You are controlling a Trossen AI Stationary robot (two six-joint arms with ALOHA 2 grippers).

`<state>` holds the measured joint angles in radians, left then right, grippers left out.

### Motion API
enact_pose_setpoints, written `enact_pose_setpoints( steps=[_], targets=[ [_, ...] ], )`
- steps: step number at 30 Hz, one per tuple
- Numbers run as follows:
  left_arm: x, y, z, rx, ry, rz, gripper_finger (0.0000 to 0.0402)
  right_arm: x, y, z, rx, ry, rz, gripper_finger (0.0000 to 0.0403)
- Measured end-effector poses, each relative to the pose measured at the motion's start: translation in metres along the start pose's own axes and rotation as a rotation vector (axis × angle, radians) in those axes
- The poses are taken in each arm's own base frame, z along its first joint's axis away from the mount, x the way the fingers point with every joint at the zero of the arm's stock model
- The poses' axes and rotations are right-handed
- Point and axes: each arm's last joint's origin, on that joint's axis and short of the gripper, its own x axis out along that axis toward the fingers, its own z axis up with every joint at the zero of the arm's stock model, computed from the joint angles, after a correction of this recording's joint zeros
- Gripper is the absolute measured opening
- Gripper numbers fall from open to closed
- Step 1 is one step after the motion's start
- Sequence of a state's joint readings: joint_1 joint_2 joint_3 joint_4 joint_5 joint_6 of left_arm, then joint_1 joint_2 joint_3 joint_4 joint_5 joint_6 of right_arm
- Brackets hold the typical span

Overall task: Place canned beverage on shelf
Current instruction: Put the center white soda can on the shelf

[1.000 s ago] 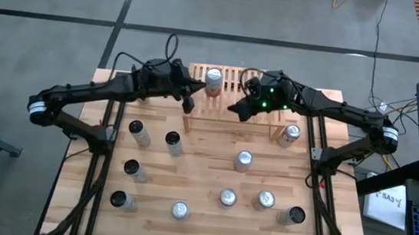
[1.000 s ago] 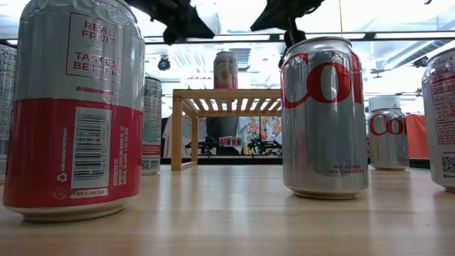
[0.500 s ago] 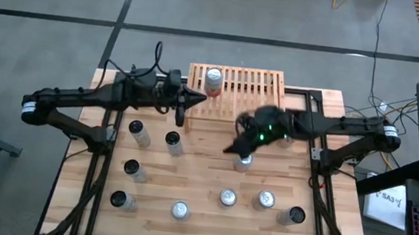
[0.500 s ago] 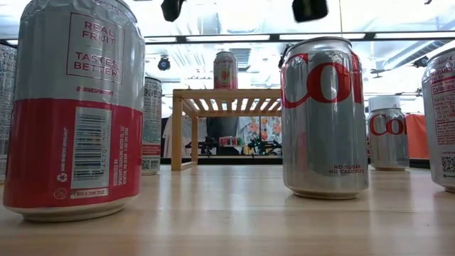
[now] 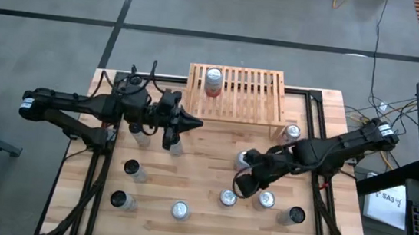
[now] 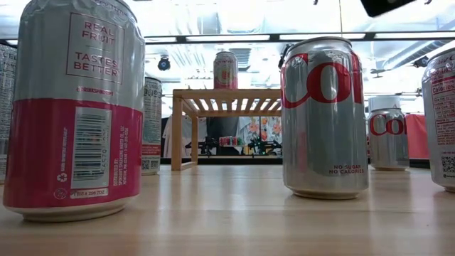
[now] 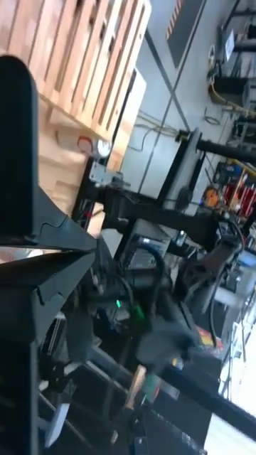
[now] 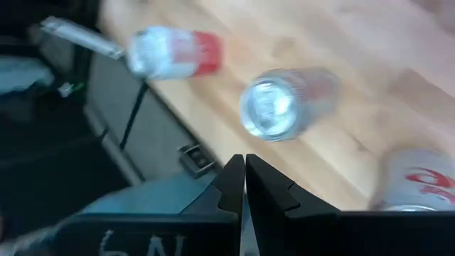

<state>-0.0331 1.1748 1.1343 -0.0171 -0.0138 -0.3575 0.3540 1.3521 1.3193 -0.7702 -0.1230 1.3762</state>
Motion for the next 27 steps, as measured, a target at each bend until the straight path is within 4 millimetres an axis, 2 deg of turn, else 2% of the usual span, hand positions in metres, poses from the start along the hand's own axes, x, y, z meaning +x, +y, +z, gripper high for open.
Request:
enact_pose_setpoints(
  steps=[5,12,27],
  targets=[
    [0.002,-0.002,-0.002,-0.006,0.009,-0.004,0.0,0.008,-0.009,-0.007,0.005,-0.023,-0.127,0.0009],
    [0.005,-0.001,-0.005,-0.078,0.025,0.001,0.0,0.003,-0.026,-0.005,-0.157,-0.116,-0.343,0.0009],
    [0.005,-0.006,-0.007,-0.125,0.033,-0.018,0.0,0.002,-0.026,-0.005,-0.251,-0.105,-0.344,0.0009]
  ],
)
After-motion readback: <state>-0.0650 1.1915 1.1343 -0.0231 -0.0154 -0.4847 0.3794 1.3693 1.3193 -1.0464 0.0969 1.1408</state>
